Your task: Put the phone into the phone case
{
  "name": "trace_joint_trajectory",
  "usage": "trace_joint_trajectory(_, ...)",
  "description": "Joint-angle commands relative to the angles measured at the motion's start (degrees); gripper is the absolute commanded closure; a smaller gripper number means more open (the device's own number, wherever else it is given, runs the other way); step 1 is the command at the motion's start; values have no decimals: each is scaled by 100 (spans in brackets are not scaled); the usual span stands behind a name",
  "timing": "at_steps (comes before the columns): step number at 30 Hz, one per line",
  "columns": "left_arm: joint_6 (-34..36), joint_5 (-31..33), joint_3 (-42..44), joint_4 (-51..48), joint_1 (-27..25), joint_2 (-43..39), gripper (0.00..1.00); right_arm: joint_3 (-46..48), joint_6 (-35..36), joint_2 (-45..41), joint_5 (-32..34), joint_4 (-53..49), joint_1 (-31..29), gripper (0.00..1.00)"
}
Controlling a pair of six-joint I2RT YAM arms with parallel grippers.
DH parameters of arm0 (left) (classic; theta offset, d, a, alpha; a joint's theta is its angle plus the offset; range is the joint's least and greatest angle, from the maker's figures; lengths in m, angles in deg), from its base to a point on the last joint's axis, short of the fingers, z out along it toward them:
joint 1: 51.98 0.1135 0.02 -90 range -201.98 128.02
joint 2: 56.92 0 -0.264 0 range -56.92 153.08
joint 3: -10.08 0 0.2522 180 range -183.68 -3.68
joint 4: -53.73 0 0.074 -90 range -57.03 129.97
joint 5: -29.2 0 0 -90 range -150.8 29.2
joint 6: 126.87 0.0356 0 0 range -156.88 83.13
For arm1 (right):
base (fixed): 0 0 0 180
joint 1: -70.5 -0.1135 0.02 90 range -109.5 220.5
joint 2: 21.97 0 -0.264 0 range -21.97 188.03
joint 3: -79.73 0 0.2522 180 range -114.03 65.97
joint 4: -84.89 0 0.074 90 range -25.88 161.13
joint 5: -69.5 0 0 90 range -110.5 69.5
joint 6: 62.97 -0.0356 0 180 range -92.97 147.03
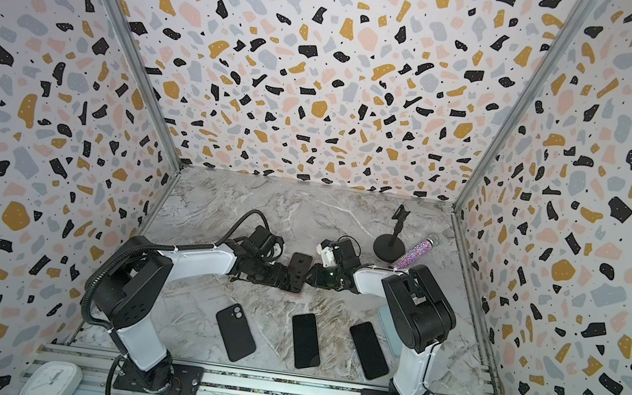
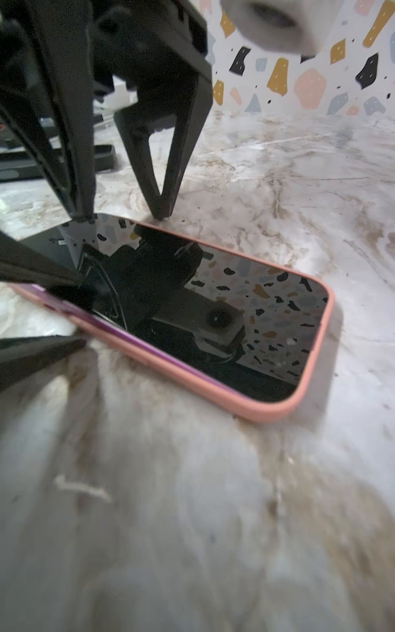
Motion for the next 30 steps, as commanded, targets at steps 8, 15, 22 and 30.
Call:
trace_joint_trajectory(8, 33, -213, 355, 212, 48, 390, 45, 415, -148, 552, 231, 51, -244, 89)
trace_joint_trajectory(15, -90, -276, 561, 425, 58, 365, 51, 549, -192, 777, 277, 161, -355, 94)
trace_joint_trajectory(22, -866, -600, 1188, 925, 15, -335, 45, -114, 284, 144, 457, -664, -69, 91)
trace_joint_trajectory(30, -1422, -646, 1461, 1312, -235, -583, 37, -531, 693, -696, 499, -1438, 126, 78)
